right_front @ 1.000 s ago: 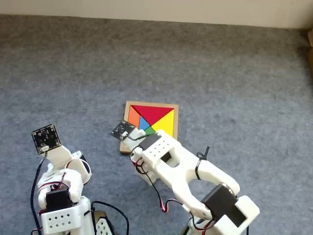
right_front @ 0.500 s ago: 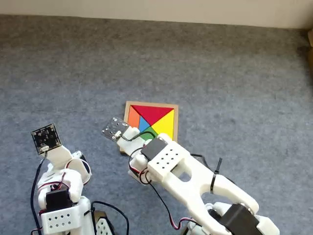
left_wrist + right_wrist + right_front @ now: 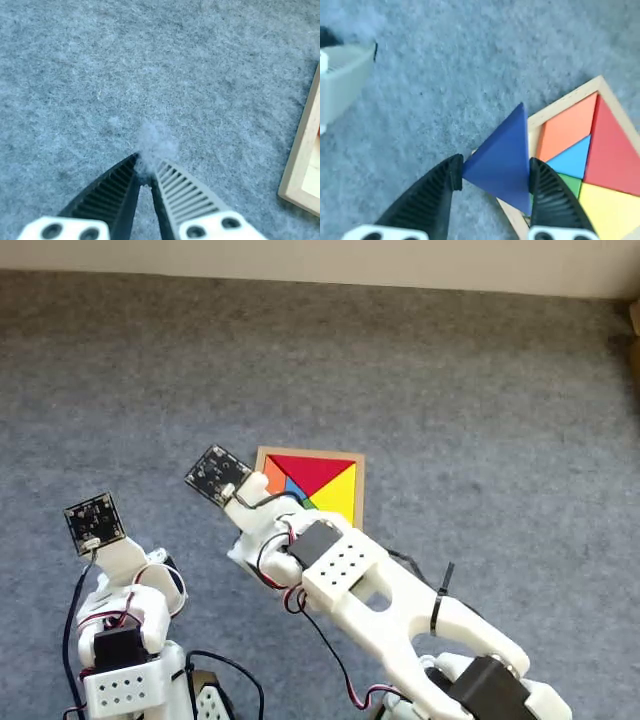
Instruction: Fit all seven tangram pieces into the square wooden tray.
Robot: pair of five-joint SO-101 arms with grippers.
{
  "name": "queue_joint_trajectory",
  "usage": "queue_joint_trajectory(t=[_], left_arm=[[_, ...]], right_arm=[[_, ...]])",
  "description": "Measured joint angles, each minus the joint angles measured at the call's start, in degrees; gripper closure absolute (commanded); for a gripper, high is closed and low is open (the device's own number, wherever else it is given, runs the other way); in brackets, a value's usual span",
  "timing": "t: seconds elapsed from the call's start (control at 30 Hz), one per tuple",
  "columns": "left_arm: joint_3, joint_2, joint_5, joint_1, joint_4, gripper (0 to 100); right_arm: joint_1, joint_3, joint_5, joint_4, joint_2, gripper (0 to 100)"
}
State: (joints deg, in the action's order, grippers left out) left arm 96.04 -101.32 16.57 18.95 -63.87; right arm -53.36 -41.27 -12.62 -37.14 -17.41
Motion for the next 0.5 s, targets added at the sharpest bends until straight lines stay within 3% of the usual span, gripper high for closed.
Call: queue_joint_trajectory(t=[0.27, 0.5], left_arm=[[0.0, 0.0, 0.0, 0.0, 0.0, 99], [0.0, 0.0, 0.0, 0.0, 0.0, 99]], right_arm=[[0.9, -3.3, 0.4, 12.4, 10.5, 86.4], [3.5, -3.3, 0.6, 13.6, 13.6, 86.4]])
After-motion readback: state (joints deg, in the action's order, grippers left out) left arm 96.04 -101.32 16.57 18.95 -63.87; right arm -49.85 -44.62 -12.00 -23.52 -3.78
